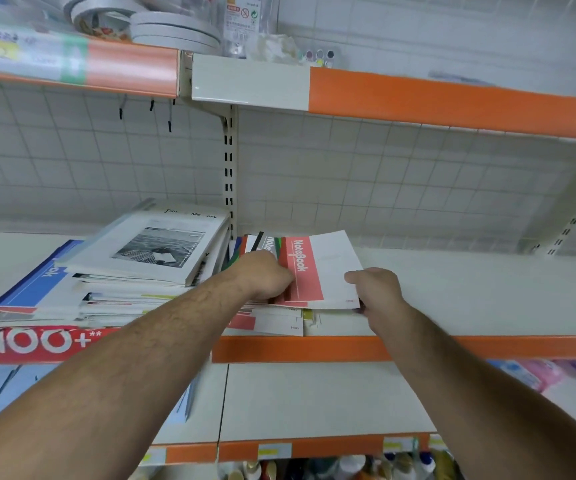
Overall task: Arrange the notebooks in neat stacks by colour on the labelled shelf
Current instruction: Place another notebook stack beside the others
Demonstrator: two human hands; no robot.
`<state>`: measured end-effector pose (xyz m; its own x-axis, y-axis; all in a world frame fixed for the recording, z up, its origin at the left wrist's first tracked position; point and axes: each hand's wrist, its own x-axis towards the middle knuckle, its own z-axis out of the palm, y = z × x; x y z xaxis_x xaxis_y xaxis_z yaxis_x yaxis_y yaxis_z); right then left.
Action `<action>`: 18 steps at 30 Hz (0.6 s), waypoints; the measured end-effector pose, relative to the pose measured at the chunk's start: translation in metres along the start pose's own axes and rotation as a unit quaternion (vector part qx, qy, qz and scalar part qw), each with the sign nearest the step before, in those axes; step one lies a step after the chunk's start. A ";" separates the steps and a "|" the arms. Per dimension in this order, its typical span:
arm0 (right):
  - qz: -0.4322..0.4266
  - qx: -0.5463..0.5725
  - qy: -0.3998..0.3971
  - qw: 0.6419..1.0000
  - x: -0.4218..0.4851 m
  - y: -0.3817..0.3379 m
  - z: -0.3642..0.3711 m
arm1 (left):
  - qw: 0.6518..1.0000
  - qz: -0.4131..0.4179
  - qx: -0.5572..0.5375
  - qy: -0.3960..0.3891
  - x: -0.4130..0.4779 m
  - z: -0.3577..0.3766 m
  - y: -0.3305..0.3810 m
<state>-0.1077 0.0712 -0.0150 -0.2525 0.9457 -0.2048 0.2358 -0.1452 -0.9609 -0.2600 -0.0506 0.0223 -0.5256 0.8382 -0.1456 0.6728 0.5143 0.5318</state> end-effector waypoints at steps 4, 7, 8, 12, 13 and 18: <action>-0.012 0.012 -0.043 0.999 -0.014 -0.013 0.010 | 0.998 -0.030 -0.046 0.039 -0.003 -0.006 0.005; -0.018 0.019 -0.042 0.999 -0.020 -0.019 0.013 | 0.971 -0.095 -0.214 0.044 -0.002 -0.011 -0.001; -0.019 0.022 -0.043 0.999 -0.021 -0.021 0.013 | 0.953 -0.118 -0.274 0.045 -0.002 -0.014 -0.003; -0.019 0.034 -0.030 0.999 -0.028 -0.021 0.019 | 0.911 -0.148 -0.384 0.033 -0.006 -0.017 -0.009; -0.020 0.037 -0.025 0.999 -0.028 -0.021 0.021 | 0.907 -0.146 -0.393 0.021 -0.008 -0.016 -0.009; -0.022 -0.005 -0.012 1.000 -0.030 -0.015 0.030 | 0.903 -0.141 -0.405 0.004 -0.010 -0.013 -0.013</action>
<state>-0.1316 0.0364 -0.0001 -0.2848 0.9439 -0.1670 0.2332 -0.1007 -0.9672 -0.2705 -0.0676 0.0279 -0.6218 0.6922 -0.3665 -0.0881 0.4032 0.9109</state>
